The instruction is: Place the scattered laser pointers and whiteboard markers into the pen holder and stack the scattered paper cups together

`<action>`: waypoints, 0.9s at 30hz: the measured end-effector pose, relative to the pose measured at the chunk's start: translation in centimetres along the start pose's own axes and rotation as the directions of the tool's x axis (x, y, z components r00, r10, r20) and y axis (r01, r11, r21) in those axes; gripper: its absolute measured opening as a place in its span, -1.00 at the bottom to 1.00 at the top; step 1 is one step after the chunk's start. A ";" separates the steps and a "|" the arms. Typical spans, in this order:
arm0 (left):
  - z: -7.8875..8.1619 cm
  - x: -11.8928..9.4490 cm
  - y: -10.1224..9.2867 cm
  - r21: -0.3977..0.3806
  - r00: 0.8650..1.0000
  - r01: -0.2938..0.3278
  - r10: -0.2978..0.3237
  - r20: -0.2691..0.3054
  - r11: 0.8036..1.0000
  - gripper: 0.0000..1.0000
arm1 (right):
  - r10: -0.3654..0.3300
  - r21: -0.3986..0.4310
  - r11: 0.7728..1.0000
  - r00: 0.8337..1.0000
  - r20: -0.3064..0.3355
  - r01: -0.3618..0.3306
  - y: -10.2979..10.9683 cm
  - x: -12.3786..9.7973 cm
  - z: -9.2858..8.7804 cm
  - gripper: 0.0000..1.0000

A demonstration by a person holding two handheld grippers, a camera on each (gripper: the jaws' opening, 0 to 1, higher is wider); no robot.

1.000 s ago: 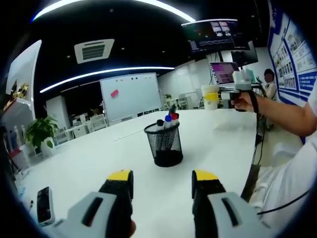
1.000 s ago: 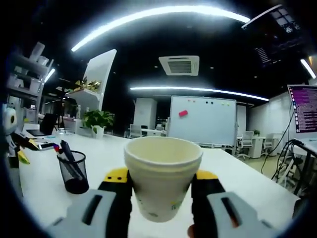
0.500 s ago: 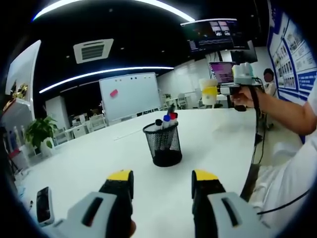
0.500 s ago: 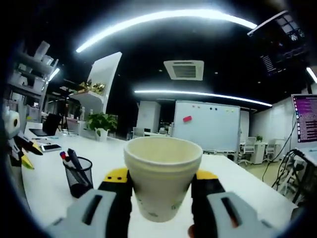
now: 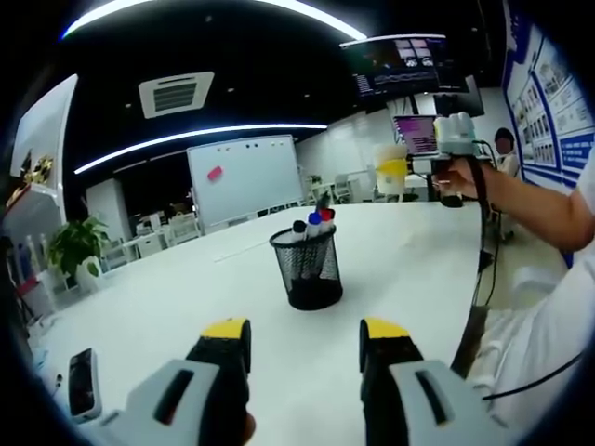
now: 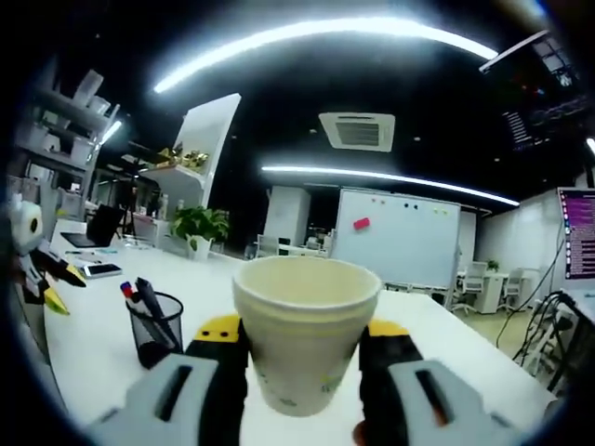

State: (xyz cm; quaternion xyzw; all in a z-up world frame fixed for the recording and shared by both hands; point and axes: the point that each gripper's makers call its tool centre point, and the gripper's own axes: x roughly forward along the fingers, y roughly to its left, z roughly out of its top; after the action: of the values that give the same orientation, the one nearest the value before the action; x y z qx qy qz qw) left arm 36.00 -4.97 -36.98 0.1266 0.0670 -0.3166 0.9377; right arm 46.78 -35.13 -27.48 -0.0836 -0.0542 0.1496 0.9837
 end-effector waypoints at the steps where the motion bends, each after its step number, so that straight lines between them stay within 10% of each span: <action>1: 0.0 0.0 0.0 0.000 1.000 0.000 0.000 -0.001 1.000 -0.05 | 0.006 -0.001 1.000 1.000 -0.001 -0.006 0.2 0.1 -0.1 -0.06; 27: 0.0 -0.1 0.4 0.002 1.000 -0.004 0.004 -0.001 1.000 -0.05 | 0.089 -0.023 0.996 0.994 -0.068 -0.090 3.4 0.5 -1.1 -0.05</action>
State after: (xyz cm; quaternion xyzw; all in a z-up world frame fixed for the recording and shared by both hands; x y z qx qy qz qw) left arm 36.17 -4.60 -36.88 0.1277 0.0670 -0.3149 0.9381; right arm 46.49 -31.96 -29.13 -0.1035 -0.0195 0.1900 0.9761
